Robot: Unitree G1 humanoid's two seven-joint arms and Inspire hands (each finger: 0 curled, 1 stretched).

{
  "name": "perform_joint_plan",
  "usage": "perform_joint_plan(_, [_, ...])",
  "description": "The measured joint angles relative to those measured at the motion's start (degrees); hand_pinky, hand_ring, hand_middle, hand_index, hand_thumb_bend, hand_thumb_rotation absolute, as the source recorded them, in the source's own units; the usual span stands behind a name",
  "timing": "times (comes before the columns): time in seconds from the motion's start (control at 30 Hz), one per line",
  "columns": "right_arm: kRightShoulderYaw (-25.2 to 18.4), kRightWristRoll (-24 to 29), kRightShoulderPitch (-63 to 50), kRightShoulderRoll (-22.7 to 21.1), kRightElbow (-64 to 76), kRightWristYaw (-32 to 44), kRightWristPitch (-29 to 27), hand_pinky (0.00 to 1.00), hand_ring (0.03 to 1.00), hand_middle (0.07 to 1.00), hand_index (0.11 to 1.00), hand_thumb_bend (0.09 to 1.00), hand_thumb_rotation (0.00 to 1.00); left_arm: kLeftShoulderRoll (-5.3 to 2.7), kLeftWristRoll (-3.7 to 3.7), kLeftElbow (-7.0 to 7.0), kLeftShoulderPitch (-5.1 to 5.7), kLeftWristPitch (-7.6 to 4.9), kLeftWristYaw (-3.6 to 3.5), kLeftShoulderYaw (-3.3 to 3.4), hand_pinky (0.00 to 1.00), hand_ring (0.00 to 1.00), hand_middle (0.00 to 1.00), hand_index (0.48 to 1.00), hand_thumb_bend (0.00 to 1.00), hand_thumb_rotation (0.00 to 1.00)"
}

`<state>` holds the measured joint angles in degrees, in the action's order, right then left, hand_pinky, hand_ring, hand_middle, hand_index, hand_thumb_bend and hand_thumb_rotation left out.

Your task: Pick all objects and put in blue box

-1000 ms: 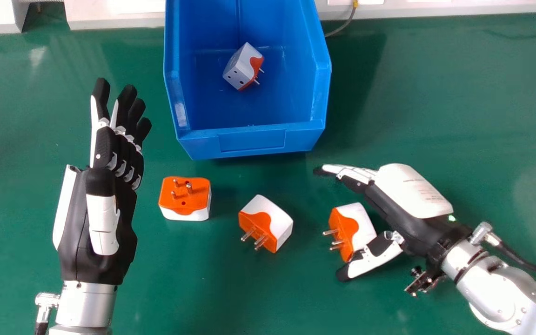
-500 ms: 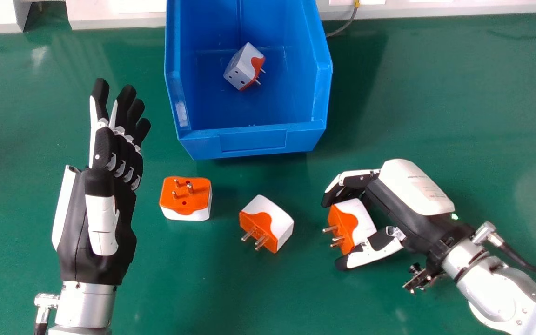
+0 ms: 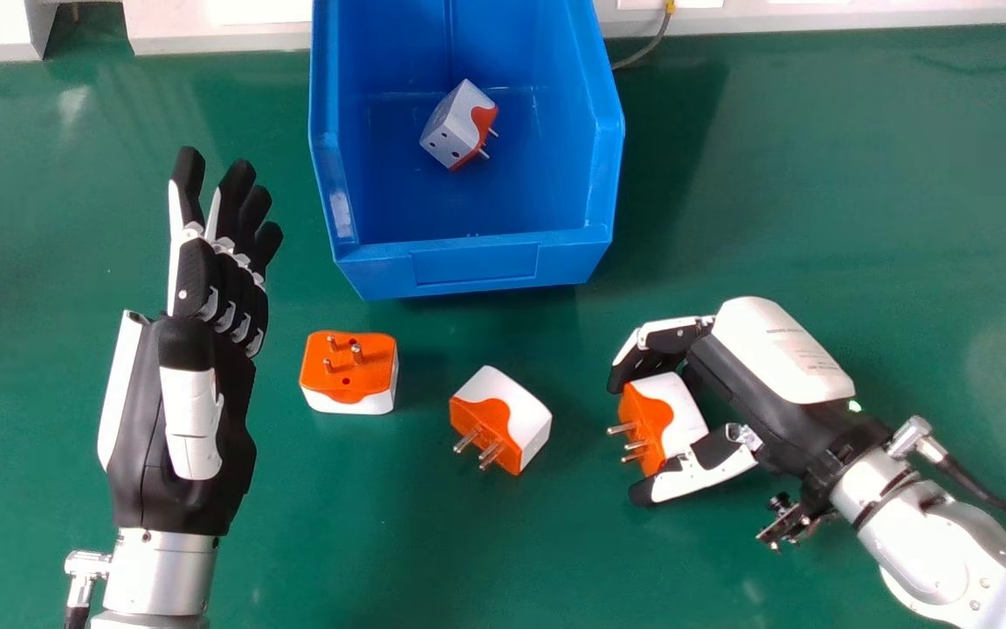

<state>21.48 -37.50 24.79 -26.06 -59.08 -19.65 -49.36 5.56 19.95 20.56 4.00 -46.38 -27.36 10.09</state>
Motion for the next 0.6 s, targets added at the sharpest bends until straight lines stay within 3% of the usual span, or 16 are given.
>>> perform_joint_plan(0.6, [-10.8,21.3,-8.6,0.4,20.4,15.7,-2.5,0.37,0.426,0.463,0.512,0.527,0.0,0.0,-0.08,0.05,-0.14,0.06,-0.01,-0.03,1.0,1.0,1.0,1.0,0.91,1.0])
